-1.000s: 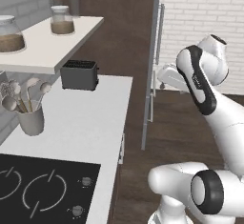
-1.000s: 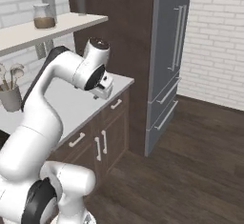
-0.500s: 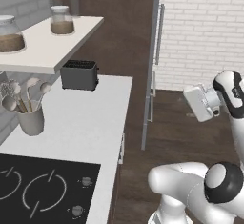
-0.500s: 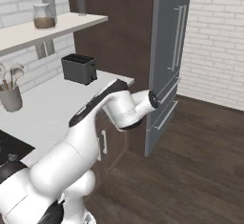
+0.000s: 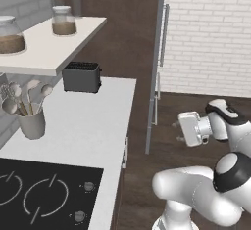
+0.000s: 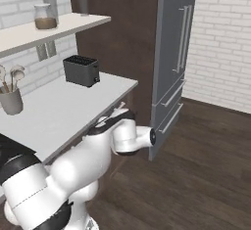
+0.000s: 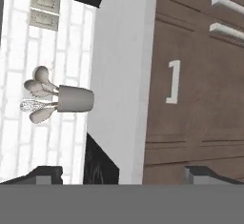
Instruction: Take a straw from the drawer in front and place it inside the glass cup on the dining counter.
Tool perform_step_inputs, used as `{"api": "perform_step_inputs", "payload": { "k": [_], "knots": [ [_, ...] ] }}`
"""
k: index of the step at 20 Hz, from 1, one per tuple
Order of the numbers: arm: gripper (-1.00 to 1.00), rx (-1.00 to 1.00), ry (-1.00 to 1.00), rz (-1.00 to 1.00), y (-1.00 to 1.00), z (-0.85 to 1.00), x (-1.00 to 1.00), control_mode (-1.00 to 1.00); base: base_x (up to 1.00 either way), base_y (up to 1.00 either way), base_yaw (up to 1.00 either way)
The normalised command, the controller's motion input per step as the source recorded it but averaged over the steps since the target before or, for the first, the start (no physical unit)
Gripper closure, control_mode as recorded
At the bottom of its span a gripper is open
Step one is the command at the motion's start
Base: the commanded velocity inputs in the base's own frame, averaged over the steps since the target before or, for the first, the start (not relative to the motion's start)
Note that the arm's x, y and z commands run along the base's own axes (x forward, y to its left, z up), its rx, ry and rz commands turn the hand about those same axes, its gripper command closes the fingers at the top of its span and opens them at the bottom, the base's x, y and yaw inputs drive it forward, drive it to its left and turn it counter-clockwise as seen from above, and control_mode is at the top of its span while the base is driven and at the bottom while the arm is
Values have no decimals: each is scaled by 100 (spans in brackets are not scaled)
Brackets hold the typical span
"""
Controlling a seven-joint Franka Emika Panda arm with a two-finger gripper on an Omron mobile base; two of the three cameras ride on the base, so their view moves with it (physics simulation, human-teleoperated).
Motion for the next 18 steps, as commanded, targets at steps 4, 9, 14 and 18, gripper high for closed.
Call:
{"api": "perform_step_inputs", "payload": {
  "k": [4, 9, 14, 18],
  "knots": [
    [-100, 0, -2, 0, 66, -81, 18, -100, 0, 0, 0],
    [-100, 0, -1, 0, 53, -66, 19, -100, 0, 0, 0],
    [-100, 3, 0, 0, 49, -42, 17, -100, 0, 0, 0],
    [-100, 13, 0, 1, 24, -25, 24, -100, 0, 0, 0]
  ]
}}
